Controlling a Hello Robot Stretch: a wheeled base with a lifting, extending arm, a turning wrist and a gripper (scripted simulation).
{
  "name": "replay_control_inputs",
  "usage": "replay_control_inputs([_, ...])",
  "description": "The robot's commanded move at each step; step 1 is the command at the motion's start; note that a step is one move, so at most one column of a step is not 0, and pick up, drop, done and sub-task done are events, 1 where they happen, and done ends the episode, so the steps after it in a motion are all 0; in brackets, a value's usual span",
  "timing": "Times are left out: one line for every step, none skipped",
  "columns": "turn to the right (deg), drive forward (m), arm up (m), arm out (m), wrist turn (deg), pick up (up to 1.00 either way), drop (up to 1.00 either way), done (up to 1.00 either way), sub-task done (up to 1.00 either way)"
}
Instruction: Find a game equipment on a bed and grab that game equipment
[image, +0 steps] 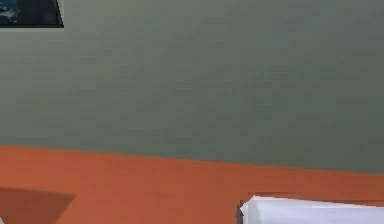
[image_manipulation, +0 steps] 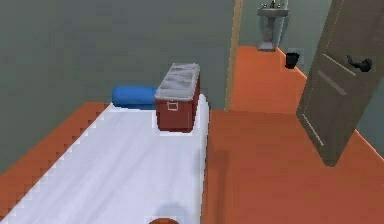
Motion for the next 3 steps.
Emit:
replay_control_inputs([-6.0, 0.00, 0.00, 0.00, 0.0, 0.00, 0.00, 0.00, 0.00])
replay_control_inputs([0.0, 0.00, 0.50, 0.00, 0.0, 0.00, 0.00, 0.00, 0.00])
replay_control_inputs([0.0, 0.00, 0.02, 0.00, 0.0, 0.00, 0.00, 0.00, 0.00])
